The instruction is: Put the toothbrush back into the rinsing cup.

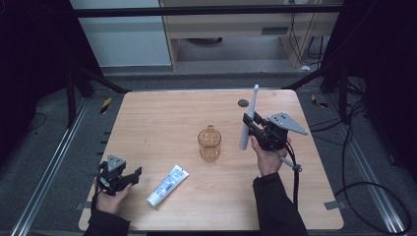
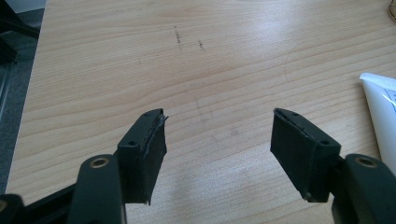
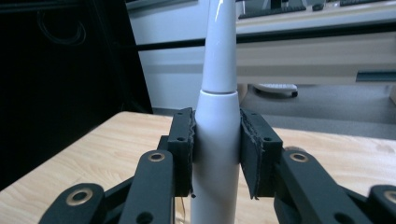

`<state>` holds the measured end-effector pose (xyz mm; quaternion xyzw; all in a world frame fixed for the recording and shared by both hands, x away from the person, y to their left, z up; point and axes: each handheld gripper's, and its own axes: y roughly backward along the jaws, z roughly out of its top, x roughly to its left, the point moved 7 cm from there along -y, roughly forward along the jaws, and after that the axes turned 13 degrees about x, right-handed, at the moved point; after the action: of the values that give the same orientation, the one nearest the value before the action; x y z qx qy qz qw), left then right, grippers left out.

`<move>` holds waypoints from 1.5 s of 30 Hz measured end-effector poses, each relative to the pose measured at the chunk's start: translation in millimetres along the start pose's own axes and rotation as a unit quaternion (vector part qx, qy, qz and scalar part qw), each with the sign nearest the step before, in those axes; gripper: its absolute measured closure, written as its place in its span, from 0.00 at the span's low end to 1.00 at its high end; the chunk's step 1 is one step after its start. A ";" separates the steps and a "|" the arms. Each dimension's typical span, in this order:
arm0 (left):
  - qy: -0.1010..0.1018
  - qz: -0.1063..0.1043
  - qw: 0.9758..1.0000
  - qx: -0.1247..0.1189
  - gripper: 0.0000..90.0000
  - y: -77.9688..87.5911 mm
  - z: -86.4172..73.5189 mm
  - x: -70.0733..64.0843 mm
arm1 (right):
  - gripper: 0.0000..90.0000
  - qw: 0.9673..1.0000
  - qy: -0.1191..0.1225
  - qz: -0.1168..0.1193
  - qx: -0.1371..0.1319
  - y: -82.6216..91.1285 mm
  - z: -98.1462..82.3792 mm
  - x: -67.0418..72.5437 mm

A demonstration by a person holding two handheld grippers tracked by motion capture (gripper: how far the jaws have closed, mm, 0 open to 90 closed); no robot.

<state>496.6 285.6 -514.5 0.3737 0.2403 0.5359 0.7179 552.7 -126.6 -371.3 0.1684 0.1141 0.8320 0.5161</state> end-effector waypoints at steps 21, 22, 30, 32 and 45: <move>0.003 -0.001 1.000 -0.001 0.38 0.1 0.5 0.2 | 0.75 0.999 0.010 0.000 -0.045 -8.0 25.6 27.1; 0.004 -0.001 1.000 -0.002 0.38 0.2 0.5 0.4 | 0.75 0.999 0.011 0.001 -0.046 -10.2 26.0 29.7; 0.004 -0.001 1.000 -0.002 0.37 0.3 0.6 0.5 | 0.75 0.999 0.016 0.001 -0.050 -17.5 28.1 39.2; 0.005 0.000 1.000 -0.002 0.37 0.3 0.6 0.6 | 0.75 0.999 0.015 0.001 -0.052 -19.2 28.8 40.8; 0.004 0.000 1.000 -0.002 0.37 0.4 0.7 0.7 | 0.75 0.998 0.017 -0.001 -0.056 -32.1 29.6 50.3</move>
<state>497.0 286.1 -513.7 0.3697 0.2423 0.5379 0.7179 570.2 -66.8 -347.6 0.1248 0.0767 0.8392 0.5237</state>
